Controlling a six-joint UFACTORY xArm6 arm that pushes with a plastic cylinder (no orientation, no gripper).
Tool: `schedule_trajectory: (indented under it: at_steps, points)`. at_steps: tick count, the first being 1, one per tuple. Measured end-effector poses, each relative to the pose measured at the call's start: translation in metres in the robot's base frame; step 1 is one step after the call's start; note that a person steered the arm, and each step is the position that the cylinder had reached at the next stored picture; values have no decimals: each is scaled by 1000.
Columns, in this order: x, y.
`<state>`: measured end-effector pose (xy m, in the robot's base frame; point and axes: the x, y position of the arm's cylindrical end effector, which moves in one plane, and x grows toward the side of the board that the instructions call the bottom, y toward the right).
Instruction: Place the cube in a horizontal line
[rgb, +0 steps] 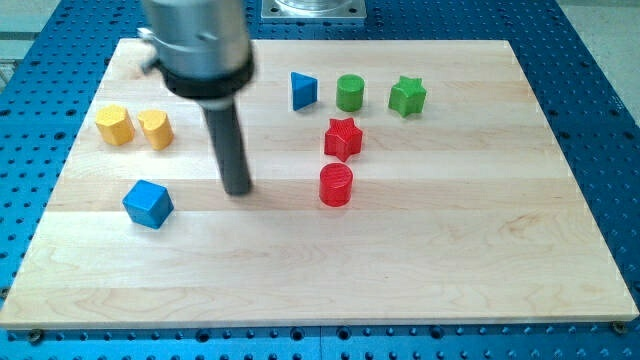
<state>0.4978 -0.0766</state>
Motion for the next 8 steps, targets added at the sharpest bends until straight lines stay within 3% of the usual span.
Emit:
schedule_trajectory:
  at_steps: [1, 2, 4, 5, 6, 8]
  points:
    - [77, -61]
    - [67, -115]
    - [-23, -65]
    - [13, -71]
    - [7, -118]
    - [-82, -22]
